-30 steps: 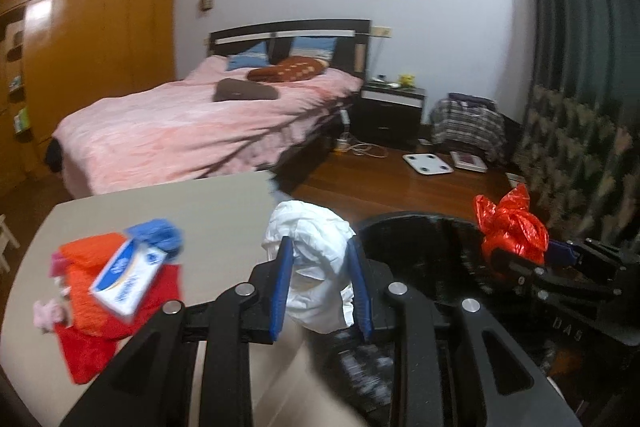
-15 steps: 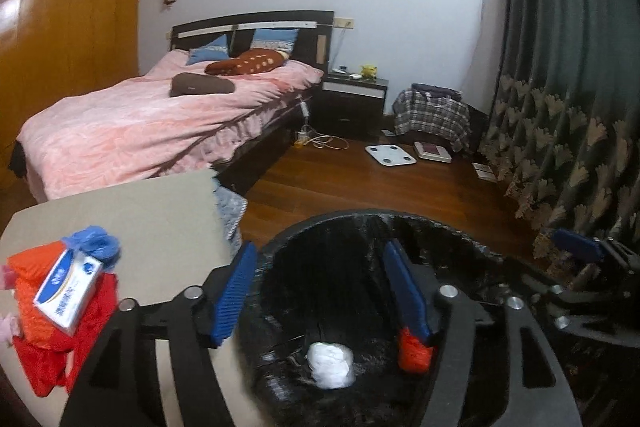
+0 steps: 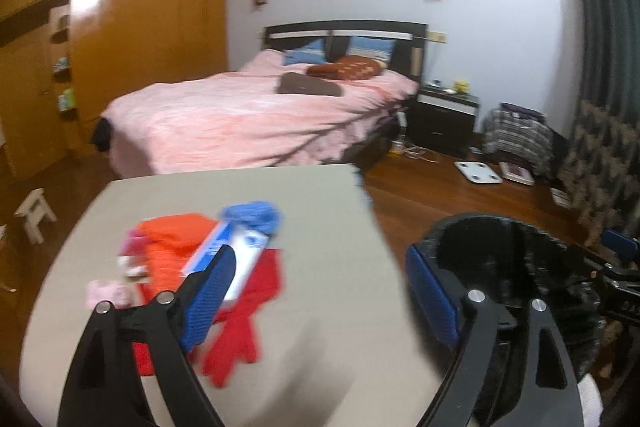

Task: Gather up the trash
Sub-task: 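Carry the red bag and white tissue over the bin and release both, then grasp the red cloth with the left gripper while the right gripper grasps another red cloth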

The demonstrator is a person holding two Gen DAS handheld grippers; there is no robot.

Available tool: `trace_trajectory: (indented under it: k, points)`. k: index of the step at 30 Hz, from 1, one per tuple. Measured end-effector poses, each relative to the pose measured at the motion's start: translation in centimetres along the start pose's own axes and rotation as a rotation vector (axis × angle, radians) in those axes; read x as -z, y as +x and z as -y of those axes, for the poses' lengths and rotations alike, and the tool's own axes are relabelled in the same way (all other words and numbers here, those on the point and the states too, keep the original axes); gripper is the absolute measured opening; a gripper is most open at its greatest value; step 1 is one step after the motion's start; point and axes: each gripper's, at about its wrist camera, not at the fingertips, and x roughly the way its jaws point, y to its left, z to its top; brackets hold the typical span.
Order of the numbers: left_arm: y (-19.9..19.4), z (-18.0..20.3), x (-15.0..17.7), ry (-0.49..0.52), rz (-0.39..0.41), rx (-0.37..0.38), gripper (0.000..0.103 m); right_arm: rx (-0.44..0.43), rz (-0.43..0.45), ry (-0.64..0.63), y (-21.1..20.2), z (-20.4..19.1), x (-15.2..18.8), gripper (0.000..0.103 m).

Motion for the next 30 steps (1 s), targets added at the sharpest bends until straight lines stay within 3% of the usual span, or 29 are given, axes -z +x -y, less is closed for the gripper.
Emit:
trace_trajectory:
  k: [7, 14, 21, 30]
  points:
    - [-0.5, -6.3, 0.8, -0.027, 0.003, -0.158, 0.085, -0.098, -0.019, -0.074, 2.4, -6.3, -1.1, 0.098]
    - [0.1, -10.6, 1.9, -0.057, -0.015, -0.248, 0.085, -0.172, -0.045, -0.106, 5.4, -11.8, -1.7, 0.098]
    - [0.8, -13.9, 3.9, -0.084, -0.062, -0.307, 0.085, -0.228, -0.089, -0.158, 7.4, -16.1, -0.3, 0.098]
    - [1.2, -16.1, 6.9, -0.11, -0.117, -0.322, 0.082, -0.287, -0.123, -0.223, 8.7, -21.1, 2.5, 0.098]
